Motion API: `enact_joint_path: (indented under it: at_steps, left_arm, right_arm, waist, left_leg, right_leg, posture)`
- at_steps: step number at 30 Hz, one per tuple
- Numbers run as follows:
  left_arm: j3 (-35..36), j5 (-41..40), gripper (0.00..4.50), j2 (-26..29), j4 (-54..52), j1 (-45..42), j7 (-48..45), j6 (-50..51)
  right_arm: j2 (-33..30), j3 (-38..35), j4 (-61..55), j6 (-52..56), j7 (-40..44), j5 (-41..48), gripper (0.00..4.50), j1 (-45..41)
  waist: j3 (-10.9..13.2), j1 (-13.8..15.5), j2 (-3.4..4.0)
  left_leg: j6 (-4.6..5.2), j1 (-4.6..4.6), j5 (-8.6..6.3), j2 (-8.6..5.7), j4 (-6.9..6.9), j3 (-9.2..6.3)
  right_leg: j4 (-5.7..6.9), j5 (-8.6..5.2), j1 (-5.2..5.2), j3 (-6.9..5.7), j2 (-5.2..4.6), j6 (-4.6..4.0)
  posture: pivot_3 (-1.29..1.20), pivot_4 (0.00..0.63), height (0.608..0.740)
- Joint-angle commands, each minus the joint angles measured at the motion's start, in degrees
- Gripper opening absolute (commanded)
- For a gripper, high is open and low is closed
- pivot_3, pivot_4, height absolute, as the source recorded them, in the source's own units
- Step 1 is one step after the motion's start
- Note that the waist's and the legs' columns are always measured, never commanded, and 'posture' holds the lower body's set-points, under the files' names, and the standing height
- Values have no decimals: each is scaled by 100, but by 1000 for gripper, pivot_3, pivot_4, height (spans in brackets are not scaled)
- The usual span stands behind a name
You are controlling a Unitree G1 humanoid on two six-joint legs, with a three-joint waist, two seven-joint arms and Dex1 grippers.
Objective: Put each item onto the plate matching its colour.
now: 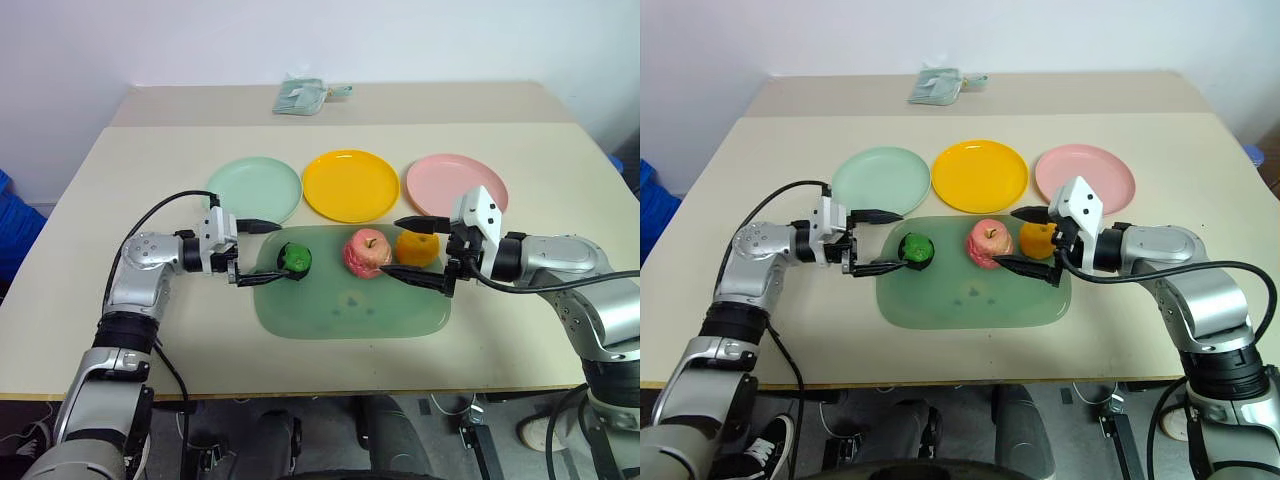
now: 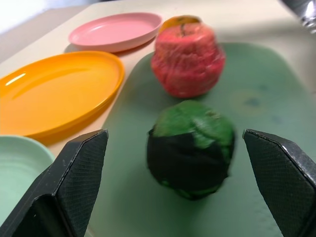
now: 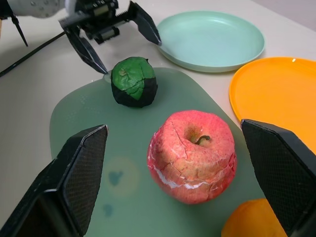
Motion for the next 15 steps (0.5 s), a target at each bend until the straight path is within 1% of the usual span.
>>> enact_joint_path:
  at_steps: [1,5,8,11,13,15]
  left_arm:
    - [-64,128,4500,-107,159,-46,47,-386]
    - [-174,247,4500,-224,238,-30,60,-607]
    - [-224,241,4500,-294,191,-8,51,-551]
    - [-261,251,3629,-314,128,-25,131,-460]
    - [-225,275,2746,-318,65,-36,293,-517]
    - [-207,233,2746,-269,-7,-55,300,-410]
  right_arm:
    - [-49,-89,-129,-34,-21,30,4393,-92]
    - [-51,-75,-89,-35,-19,24,4393,-127]
    - [-28,-35,-37,-48,-28,-5,4393,-194]
    - [-18,-30,-29,-27,-53,-2,4500,-252]
    - [-13,-36,-72,38,-92,34,4500,-299]
    - [-12,-41,-99,69,-122,50,4500,-334]
  waist:
    - [0,-2,0]
    - [0,-7,0]
    - [0,-3,0]
    - [0,-4,0]
    - [0,-3,0]
    - [0,-3,0]
  left_leg:
    - [0,-1,0,0,0,0]
    - [1,0,0,0,0,0]
    - [3,0,-2,0,0,0]
    - [3,0,-2,0,1,0]
    - [4,0,-2,0,1,-1]
    - [3,-1,-2,0,2,-1]
  right_leg:
    - [0,0,0,0,0,0]
    - [0,0,0,0,0,0]
    - [0,0,0,0,0,0]
    - [1,0,0,0,0,0]
    - [1,0,0,0,0,0]
    - [1,0,0,0,0,0]
  posture:
    - [0,150,740]
    - [0,150,740]
    - [0,150,740]
    - [0,150,740]
    - [0,150,740]
    - [0,150,740]
